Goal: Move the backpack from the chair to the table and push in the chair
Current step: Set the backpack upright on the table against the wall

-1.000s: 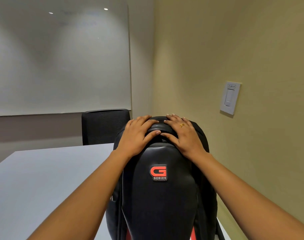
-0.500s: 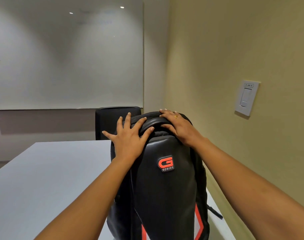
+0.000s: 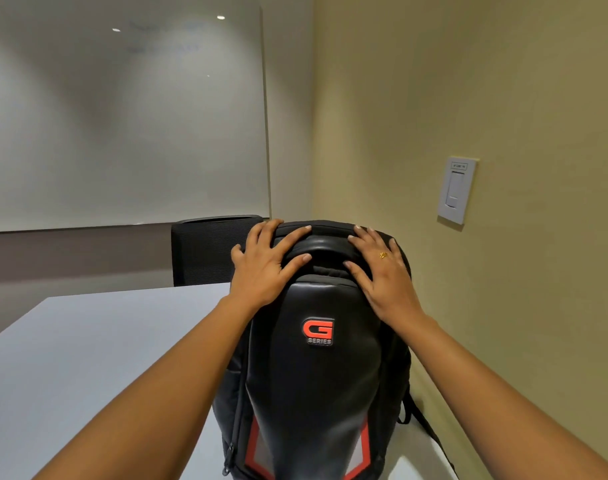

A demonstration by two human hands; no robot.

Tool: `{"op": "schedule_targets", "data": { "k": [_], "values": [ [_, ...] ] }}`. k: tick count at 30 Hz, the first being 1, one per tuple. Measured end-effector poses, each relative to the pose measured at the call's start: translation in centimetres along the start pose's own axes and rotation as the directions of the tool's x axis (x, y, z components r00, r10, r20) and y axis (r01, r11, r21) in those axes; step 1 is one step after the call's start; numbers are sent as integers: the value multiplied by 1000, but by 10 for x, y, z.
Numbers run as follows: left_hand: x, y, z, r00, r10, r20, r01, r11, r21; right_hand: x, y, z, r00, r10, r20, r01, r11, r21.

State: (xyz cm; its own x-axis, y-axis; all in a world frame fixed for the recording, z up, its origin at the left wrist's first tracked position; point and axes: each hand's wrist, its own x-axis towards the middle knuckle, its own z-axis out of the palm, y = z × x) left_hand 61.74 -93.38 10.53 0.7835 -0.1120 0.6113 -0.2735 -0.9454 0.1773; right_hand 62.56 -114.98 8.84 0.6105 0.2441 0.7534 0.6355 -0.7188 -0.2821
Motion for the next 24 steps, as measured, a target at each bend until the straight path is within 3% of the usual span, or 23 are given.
{"op": "schedule_targets", "data": {
  "k": [2,8,17,19,21,24],
  "values": [
    [-7,-16,0,999,-41,-10,41,999,-20,-13,0,6,997,72,32,-70,996,-55],
    [-22,-37,-4,988,-155,-19,154,988,-27,-4,-9,30,983,146,110,-151,988,31],
    [-19,6,3,931,-355,-88,364,921,138,42,10,27,916,207,345,-119,958,-259],
    [-21,12,0,931,-358,-78,366,915,170,37,0,27,929,252,271,-181,949,-259],
    [-23,11,-4,946,-320,-54,324,920,219,19,-15,29,946,317,70,-297,932,-206],
    [-15,9,-18,968,-246,46,230,947,225,-14,-37,32,873,471,-130,-478,878,-32]
  ]
}}
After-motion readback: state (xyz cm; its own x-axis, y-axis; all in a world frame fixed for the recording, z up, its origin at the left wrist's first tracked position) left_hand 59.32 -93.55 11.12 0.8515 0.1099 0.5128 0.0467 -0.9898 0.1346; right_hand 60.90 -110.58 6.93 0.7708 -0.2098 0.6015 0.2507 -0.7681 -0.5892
